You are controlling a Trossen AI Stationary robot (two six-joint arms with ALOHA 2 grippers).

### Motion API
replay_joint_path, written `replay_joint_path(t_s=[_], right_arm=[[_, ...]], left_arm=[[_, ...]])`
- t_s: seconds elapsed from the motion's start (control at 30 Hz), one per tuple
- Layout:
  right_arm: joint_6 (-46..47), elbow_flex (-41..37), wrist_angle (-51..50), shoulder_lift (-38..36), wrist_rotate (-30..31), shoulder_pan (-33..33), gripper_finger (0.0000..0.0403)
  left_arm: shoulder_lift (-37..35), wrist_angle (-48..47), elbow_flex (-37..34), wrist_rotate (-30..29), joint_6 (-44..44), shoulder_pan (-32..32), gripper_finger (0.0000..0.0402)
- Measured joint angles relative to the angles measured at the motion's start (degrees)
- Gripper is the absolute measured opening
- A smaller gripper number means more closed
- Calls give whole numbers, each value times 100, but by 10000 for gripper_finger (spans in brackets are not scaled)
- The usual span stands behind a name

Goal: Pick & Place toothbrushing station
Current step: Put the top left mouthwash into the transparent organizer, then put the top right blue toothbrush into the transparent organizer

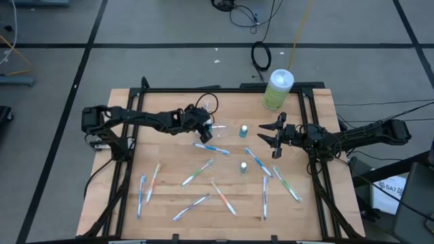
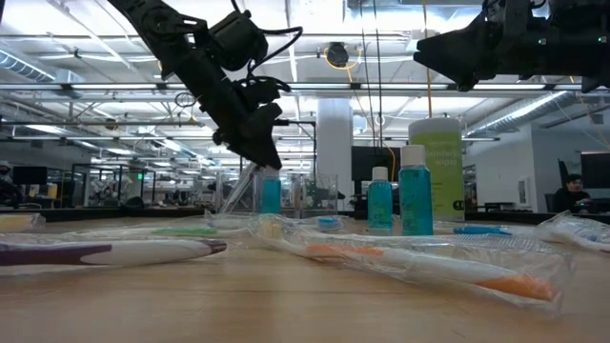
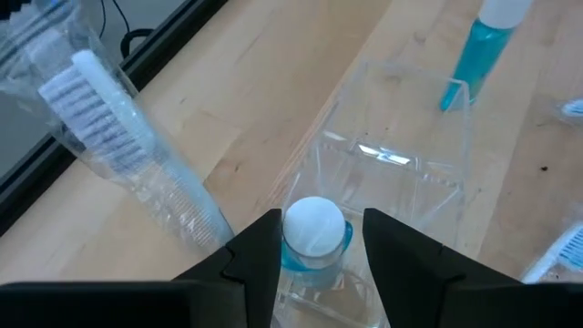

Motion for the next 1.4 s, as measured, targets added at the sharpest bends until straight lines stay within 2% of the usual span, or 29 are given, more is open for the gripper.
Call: replay_joint_path(t_s=[0.23,0.43,0.67,0.83,1.0,1.07,1.23,1.3,1.4], right_arm=[[0,0,0,-2,2,1,155],[0,0,0,-2,22,0,155],[31,0,-249,-2,-7,11,155],[328,0,-613,0,-4,26,155],[640,0,-931,-2,-26,71,155],[780,0,-1115,-2,-90,135,155],[1079,128,-1144,57,-757,377,155],[1080,303,-1205,195,-718,561,155],[1079,698,-1661,560,-334,862,155]], left_arm=[[-264,-39,74,-3,171,-110,163],[-992,-175,146,-2,204,-371,163],[-2085,-930,153,-8,186,-794,163],[-2589,-1837,153,-50,-235,-1083,163],[-2661,-2668,144,-57,-685,-1418,163],[-2618,-2713,58,-62,-869,-1559,163],[-2451,-2657,-185,-367,-1221,-1856,163],[-2422,-2597,-215,-544,-1259,-1919,163],[-2417,-2537,-229,-595,-1124,-1978,163]])
